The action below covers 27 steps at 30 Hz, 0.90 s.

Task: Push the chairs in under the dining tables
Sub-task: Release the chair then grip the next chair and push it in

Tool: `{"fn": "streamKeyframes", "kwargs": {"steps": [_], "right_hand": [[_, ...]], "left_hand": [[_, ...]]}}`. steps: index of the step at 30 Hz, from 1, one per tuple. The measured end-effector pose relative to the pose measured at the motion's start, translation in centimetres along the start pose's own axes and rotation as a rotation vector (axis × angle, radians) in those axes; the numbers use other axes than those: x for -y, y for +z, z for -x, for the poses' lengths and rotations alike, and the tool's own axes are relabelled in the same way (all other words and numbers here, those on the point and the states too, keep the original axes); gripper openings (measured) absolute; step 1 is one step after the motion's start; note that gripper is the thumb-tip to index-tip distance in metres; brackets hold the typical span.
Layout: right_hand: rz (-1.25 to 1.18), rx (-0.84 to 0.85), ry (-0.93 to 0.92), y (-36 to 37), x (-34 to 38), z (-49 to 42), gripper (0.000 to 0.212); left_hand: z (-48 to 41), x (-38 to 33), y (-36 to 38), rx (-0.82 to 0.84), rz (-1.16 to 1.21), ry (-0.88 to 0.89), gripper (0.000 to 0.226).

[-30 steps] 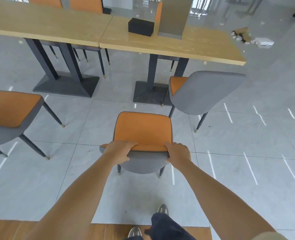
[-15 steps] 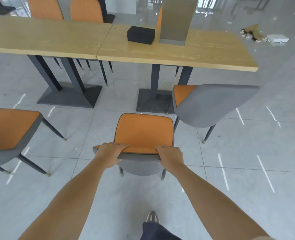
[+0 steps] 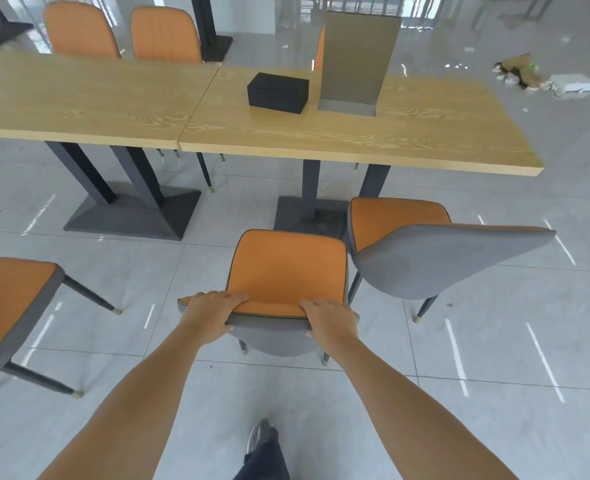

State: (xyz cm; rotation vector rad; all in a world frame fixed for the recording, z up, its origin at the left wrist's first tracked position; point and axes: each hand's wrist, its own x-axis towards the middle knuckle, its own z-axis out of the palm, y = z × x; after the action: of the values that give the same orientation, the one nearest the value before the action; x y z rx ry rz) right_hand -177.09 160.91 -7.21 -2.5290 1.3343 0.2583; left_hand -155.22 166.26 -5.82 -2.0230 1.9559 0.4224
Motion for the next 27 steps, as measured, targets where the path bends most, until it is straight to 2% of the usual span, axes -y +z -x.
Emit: {"fn": "streamKeyframes", "kwargs": {"steps": [16, 27], "right_hand": [[0.023, 0.023, 0.168, -6.3, -7.3, -15.2, 0.052], [0.043, 0.038, 0.143, -7.6, -7.0, -19.7, 0.050]], "left_hand": [[-16.7, 2.0, -6.7, -0.034, 0.054, 0.122, 0.058], [-21.4, 5.1, -8.2, -0.021, 0.022, 0.118, 0.060]]}}
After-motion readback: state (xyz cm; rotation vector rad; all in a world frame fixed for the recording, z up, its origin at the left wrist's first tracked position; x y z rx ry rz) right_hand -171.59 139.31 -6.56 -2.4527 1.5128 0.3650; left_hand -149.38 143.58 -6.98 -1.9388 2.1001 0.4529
